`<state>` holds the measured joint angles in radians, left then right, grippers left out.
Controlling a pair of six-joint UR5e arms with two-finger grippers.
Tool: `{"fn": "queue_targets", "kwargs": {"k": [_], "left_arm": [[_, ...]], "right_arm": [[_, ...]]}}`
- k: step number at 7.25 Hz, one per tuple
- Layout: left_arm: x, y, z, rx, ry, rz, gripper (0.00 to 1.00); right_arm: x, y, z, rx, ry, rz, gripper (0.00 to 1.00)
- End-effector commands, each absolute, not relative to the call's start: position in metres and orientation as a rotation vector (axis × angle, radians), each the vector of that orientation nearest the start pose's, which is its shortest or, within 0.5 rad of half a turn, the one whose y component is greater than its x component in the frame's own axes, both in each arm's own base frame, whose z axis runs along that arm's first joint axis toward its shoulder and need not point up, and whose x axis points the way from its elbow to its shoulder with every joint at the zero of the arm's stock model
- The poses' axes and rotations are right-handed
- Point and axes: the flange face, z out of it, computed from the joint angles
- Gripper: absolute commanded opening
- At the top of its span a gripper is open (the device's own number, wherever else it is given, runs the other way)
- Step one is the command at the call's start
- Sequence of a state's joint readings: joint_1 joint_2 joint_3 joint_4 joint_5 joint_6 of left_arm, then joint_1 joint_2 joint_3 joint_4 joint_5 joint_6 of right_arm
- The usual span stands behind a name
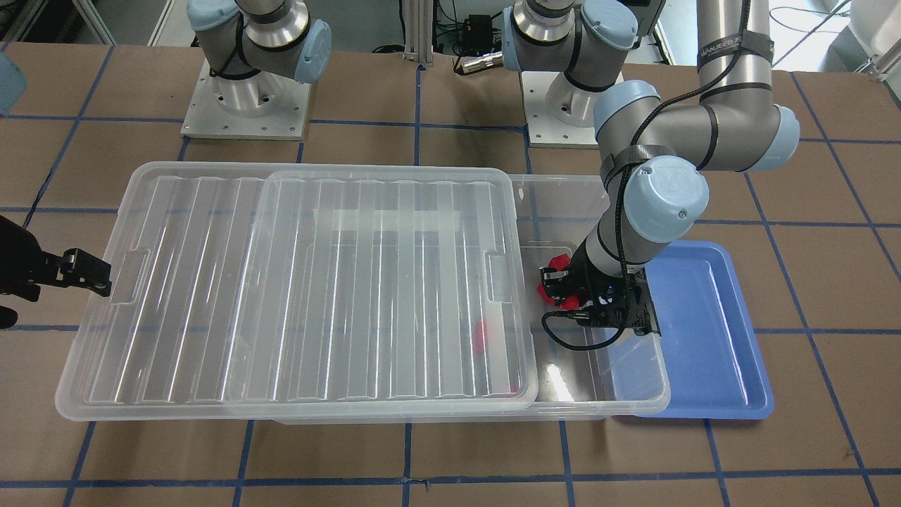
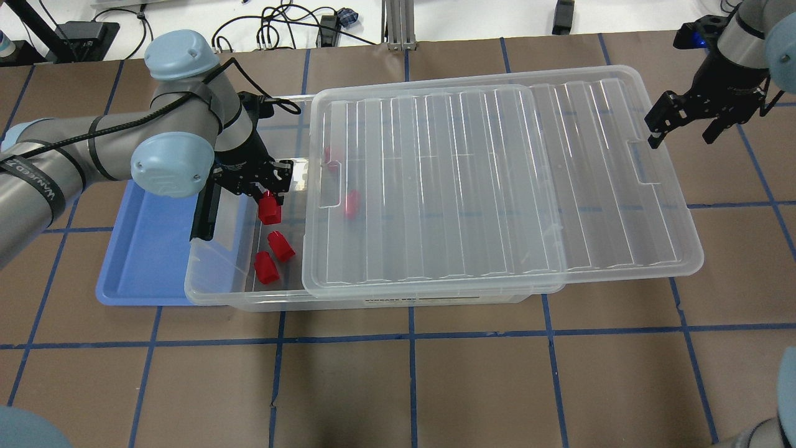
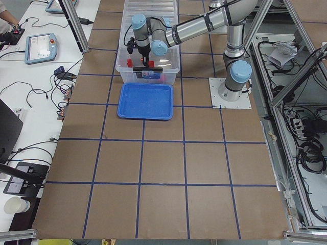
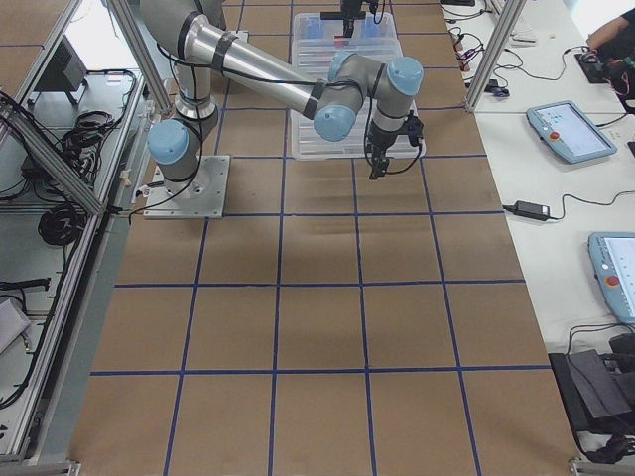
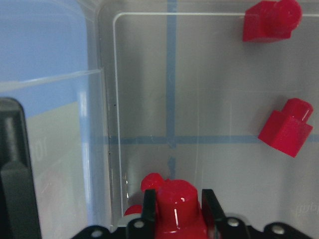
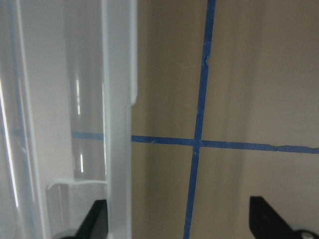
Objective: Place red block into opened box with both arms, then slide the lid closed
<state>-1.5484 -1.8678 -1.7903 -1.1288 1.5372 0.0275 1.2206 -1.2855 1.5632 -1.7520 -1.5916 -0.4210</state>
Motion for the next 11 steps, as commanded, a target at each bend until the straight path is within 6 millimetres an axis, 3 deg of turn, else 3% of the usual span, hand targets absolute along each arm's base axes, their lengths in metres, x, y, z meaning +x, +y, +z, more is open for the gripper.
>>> {"fn": "queue_targets", "kwargs": {"k": [1,4,5,6,8,11], "left_arm": [[-0.125,-0.564,0.245,0.014,3.177,0.057,0.0],[-0.128,-0.567,0.234,0.026,3.179,0.047,0.0],[-0.128,-0.567,0.233,0.023,3.176,0.052,0.69],[-0.127,-0.572,0.238,0.007,3.174,0.031,0.97],[-0.127,-0.577,0.271,0.006,3.174,-0.052,1.0],[-0.129,-0.581,0.348,0.013,3.17,-0.037,1.0]], "right_arm": [[-0.082,-0.596,0.356,-0.113,3.139,0.148,1.0],[-0.083,-0.597,0.354,-0.126,3.151,0.128,1.0],[-0.083,-0.597,0.354,-0.126,3.151,0.127,1.0],[-0.084,-0.597,0.355,-0.123,3.152,0.125,1.0],[-0.082,-0.597,0.371,-0.104,3.163,0.092,1.0],[-0.077,-0.587,0.417,-0.105,3.181,0.021,1.0]]}}
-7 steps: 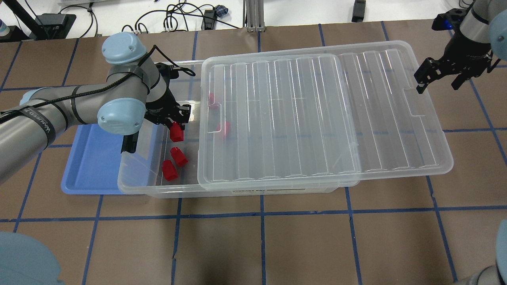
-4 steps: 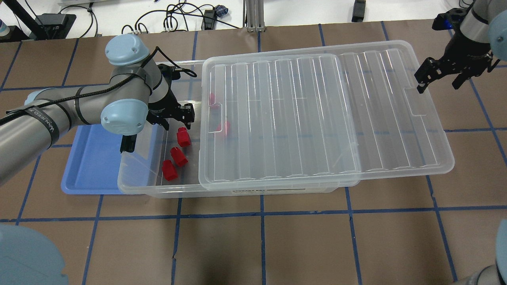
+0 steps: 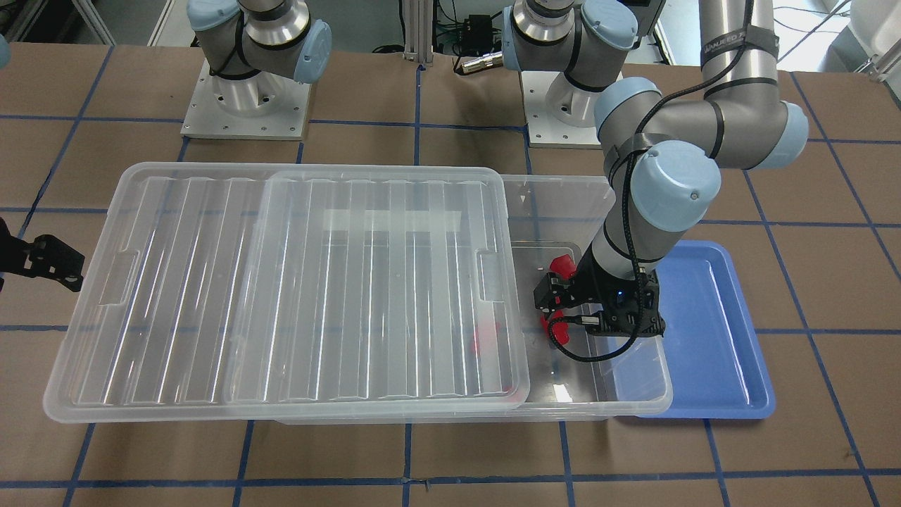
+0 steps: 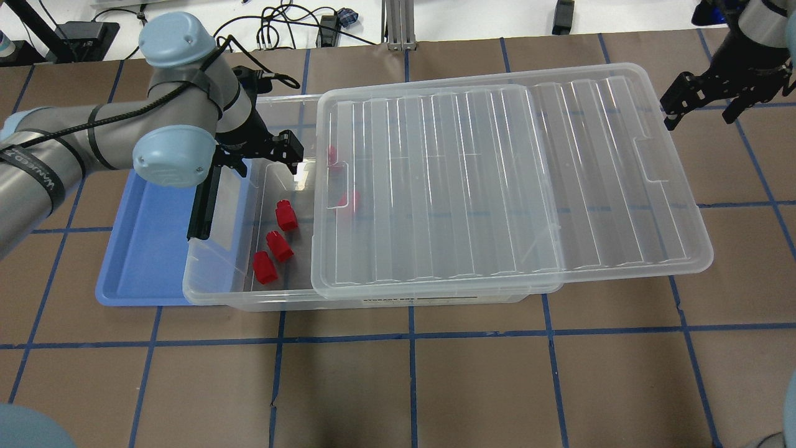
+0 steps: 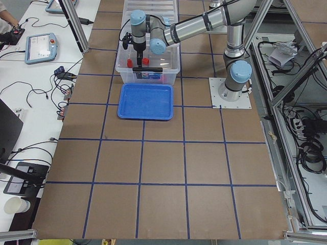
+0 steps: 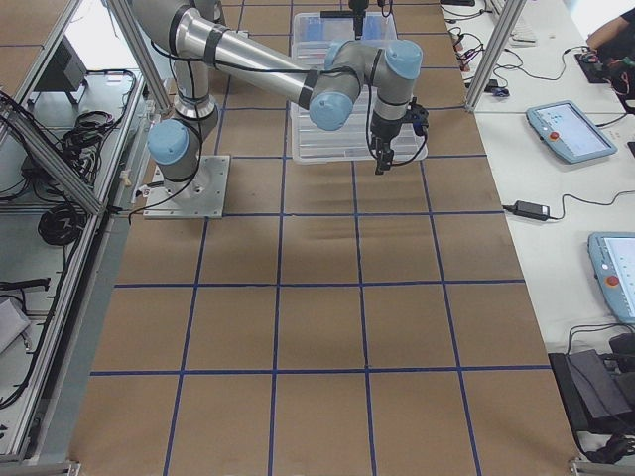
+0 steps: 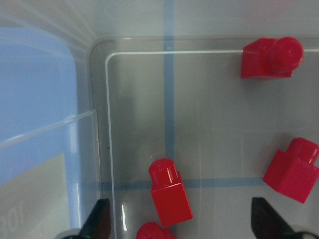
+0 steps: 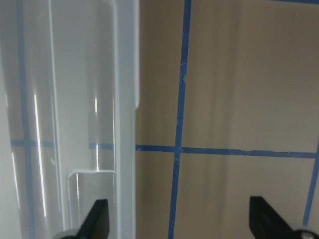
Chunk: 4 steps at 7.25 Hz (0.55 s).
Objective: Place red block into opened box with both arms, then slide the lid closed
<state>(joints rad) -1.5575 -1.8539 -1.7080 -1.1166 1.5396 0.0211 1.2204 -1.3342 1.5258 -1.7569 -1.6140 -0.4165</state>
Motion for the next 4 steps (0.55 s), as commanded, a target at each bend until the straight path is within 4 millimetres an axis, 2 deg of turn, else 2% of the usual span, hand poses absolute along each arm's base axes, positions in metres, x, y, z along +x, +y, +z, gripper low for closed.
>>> {"fn": "queue_targets", "kwargs": {"k": [1,3,4], "left_arm": [[-0.13,-0.583,0.378,0.017,3.172,-0.02,1.0],[-0.131,-0.582,0.454,0.022,3.163,-0.003,1.0],[-0.133,-0.571,0.487,0.027,3.163,-0.005,1.0]], "right_arm": [[-0.076,-0.585,0.419,-0.105,3.182,0.024,1.0],[-0.073,-0.577,0.436,-0.091,3.182,0.029,1.0],[-0.072,-0.573,0.443,-0.037,3.199,0.027,1.0]]}}
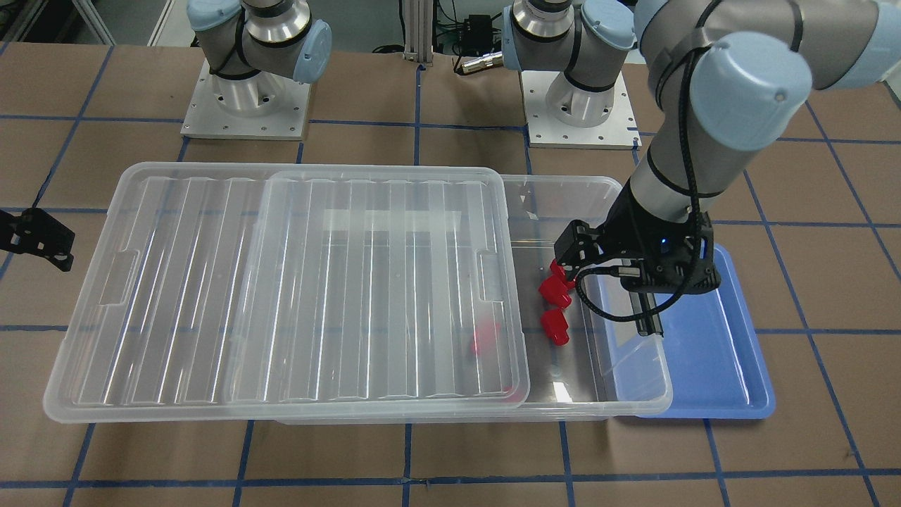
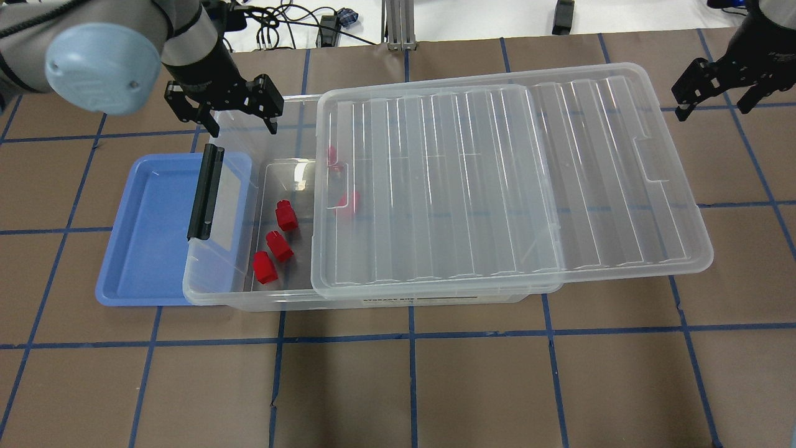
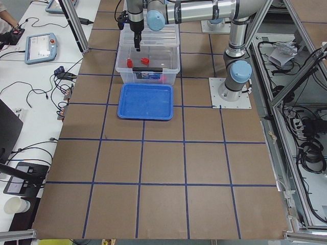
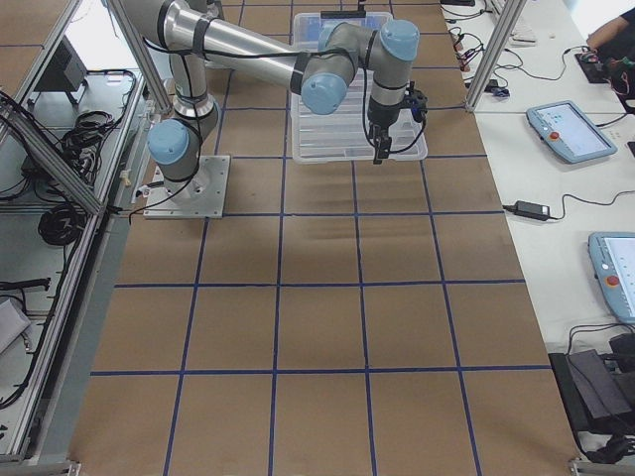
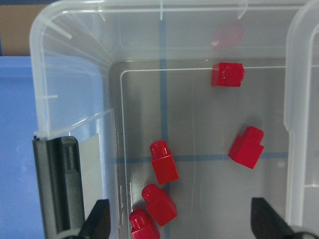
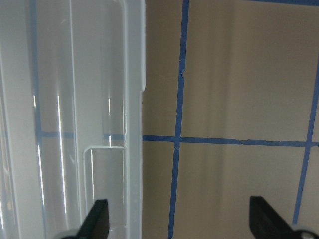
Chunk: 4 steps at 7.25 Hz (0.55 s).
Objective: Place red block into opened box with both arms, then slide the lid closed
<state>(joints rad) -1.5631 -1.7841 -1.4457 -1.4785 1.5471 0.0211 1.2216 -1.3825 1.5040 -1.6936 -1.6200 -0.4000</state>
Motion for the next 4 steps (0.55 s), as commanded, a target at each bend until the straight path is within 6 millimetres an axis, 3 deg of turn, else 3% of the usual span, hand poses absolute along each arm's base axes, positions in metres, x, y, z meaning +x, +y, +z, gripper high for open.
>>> {"fn": "queue_targets", "kwargs": {"k": [1,3,4], "left_arm": [[-0.134,-0.556,0.506,0.054,3.161,-0.054,1.0],[-0.132,-0.526,0.523,0.052,3.163,-0.098,1.0],[-0.133,-0.521,0.515,0.057,3.166,-0.086,1.0]], "right_arm": [[-0.07,-0.567,0.447,-0.015,3.219,0.045,1.0],[-0.071,-0.571,0.442,-0.015,3.213,0.052,1.0],[-0.075,-0.57,0.434,-0.019,3.216,0.084,1.0]]}}
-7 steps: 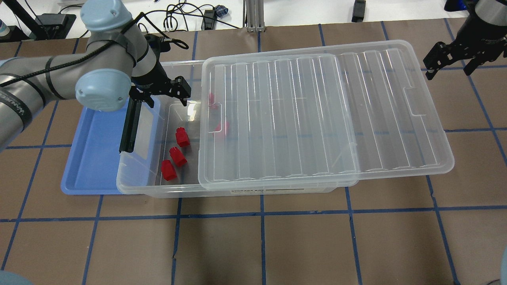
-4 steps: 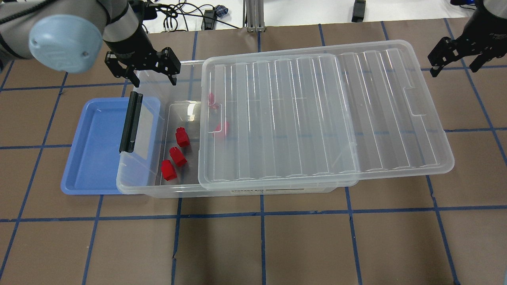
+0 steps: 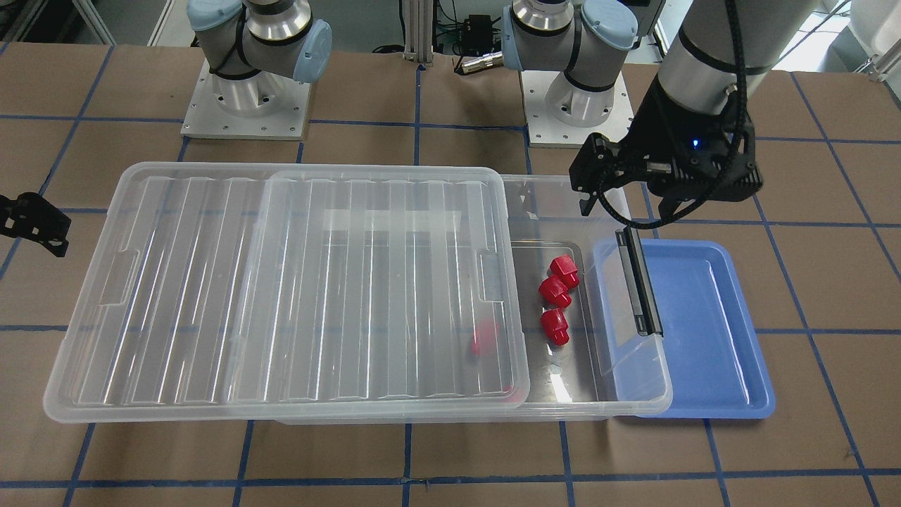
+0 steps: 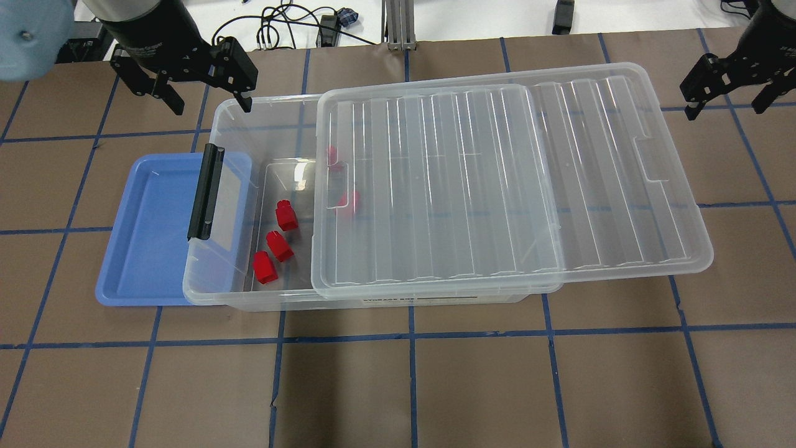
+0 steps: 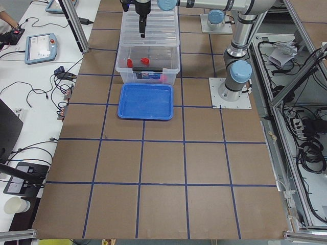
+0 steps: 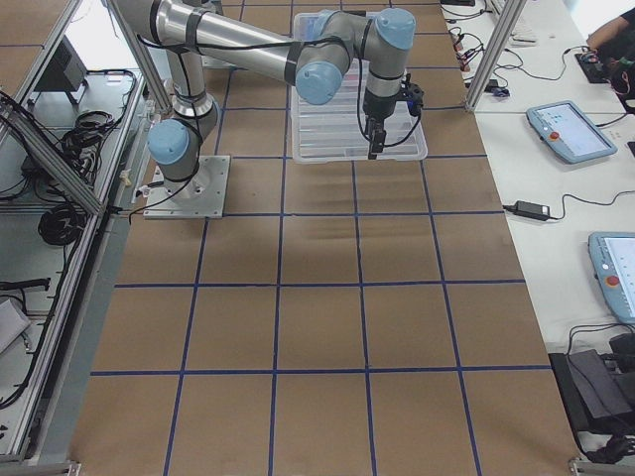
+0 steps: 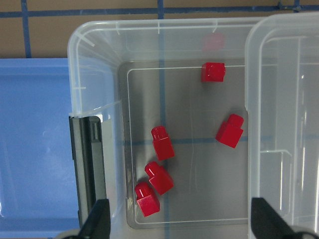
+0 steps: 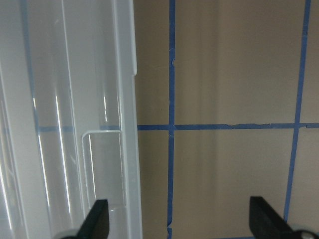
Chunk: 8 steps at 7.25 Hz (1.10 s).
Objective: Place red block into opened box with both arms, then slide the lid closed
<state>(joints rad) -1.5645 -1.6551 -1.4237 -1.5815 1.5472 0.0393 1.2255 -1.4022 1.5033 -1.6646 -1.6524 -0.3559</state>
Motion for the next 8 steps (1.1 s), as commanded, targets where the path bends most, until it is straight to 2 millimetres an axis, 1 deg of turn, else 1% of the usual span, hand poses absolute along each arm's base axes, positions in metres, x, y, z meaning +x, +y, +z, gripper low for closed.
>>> {"fn": "queue_targets", "kwargs": {"k": [1,2,3,4,5,6,7,8], "left_arm": [[-0.132,-0.516,0.507,0.056,3.163,-0.059,1.0],[-0.132,-0.517,0.519,0.05,3.162,-0.105,1.0],[-0.131,-0.517,0.518,0.05,3.161,-0.103,1.0],[-0.131,-0.512,0.514,0.05,3.163,-0.088,1.0],[-0.131,-0.512,0.514,0.055,3.166,-0.091,1.0],[-0.131,-0.512,0.513,0.052,3.165,-0.088,1.0],[-0.129,-0.513,0.512,0.045,3.165,-0.086,1.0],[-0.128,-0.513,0.512,0.042,3.165,-0.084,1.0]], "right_arm": [[-0.078,-0.57,0.431,-0.021,3.216,0.085,1.0],[-0.079,-0.571,0.426,0.003,3.215,0.094,1.0],[-0.081,-0.577,0.408,0.003,3.202,0.136,1.0],[-0.083,-0.577,0.4,0.016,3.207,0.161,1.0],[-0.102,-0.578,0.384,0.049,3.245,0.241,1.0],[-0.118,-0.577,0.377,0.098,3.233,0.251,1.0],[-0.117,-0.577,0.377,0.101,3.228,0.25,1.0],[-0.117,-0.578,0.369,0.097,3.214,0.273,1.0]]}}
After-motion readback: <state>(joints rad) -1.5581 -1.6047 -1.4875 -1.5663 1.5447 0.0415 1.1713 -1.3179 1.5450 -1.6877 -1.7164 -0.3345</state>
